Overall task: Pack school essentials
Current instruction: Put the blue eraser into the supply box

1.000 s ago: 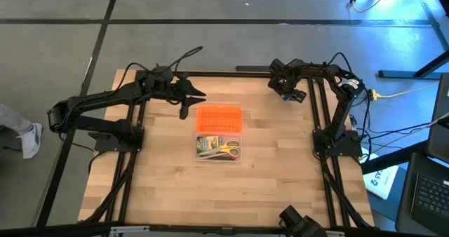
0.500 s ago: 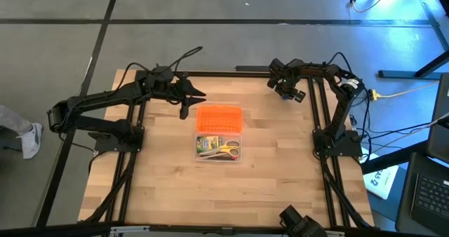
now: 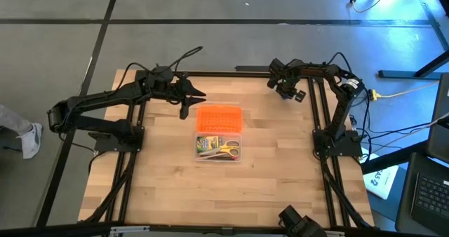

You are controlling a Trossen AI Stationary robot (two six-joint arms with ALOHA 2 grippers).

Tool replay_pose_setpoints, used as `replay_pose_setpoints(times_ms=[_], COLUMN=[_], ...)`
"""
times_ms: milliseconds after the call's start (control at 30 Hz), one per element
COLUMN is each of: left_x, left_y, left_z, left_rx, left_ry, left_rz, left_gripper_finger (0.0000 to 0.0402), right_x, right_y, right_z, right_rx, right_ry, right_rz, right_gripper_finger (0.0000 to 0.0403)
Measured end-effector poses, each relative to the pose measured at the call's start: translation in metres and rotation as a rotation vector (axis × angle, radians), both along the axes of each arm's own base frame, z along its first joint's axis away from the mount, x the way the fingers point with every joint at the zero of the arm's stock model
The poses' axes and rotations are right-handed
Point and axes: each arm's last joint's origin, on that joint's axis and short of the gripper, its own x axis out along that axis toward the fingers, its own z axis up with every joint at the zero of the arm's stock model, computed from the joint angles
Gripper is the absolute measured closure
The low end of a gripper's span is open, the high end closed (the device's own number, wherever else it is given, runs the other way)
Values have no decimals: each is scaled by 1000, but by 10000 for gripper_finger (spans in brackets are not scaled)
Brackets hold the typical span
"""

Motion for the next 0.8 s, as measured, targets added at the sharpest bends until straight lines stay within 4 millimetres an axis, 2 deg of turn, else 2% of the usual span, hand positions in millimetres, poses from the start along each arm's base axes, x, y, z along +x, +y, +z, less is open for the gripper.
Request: replay_pose_setpoints(times_ms=[300, 533, 800], left_x=[0, 0, 0], left_y=[0, 0, 0], left_z=[0, 0, 0], left_rx=[0, 0, 0], left_ry=[0, 0, 0], left_rz=[0, 0, 0], left_gripper_finger=[315, 315, 315], right_x=[5, 23, 46], right_y=[0, 2, 17], right_z=[3, 13, 28], right_rx=[5, -20, -36], right_ry=[9, 14, 89], right_rz=[164, 335, 544], right_gripper_finger=[307, 307, 307])
